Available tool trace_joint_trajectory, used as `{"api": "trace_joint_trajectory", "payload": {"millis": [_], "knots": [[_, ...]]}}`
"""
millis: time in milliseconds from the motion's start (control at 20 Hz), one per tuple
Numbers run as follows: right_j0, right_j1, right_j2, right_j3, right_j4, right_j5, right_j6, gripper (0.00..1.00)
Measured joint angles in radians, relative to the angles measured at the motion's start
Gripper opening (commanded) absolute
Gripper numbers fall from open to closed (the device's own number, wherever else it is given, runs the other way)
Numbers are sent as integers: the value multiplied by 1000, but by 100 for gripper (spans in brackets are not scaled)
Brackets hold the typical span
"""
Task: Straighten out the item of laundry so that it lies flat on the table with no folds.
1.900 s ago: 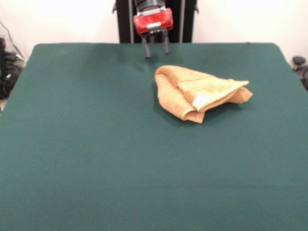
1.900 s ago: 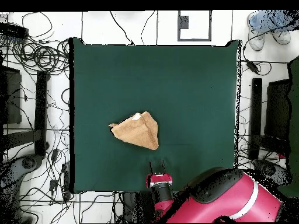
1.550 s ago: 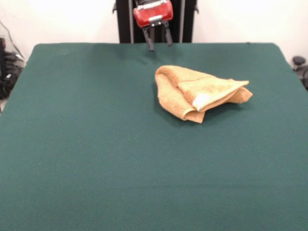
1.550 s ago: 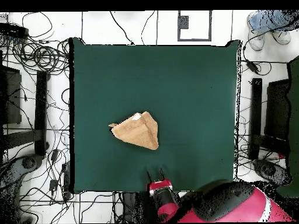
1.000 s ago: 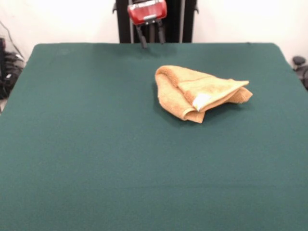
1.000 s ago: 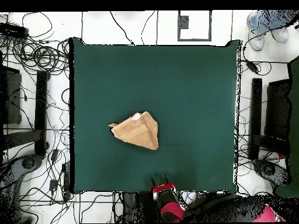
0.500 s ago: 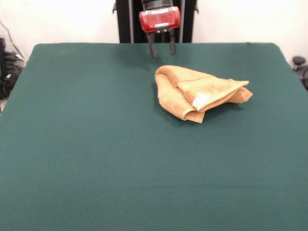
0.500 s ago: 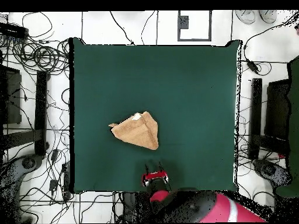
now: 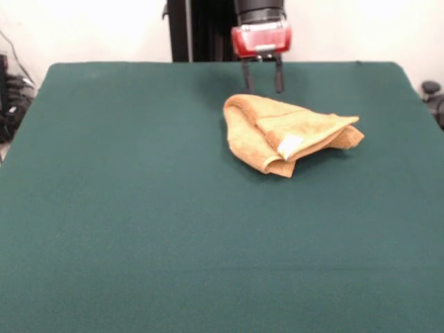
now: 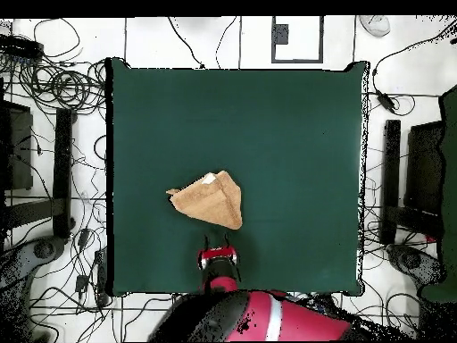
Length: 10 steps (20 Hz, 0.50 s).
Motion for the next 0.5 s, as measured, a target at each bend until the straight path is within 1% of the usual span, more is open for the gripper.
{"api": "trace_joint_trajectory", "payload": {"millis": [200,500], "knots": [[47,26,19,-23,56,-66,0,100],[57,56,40,-75,60,-85,0,100]]}}
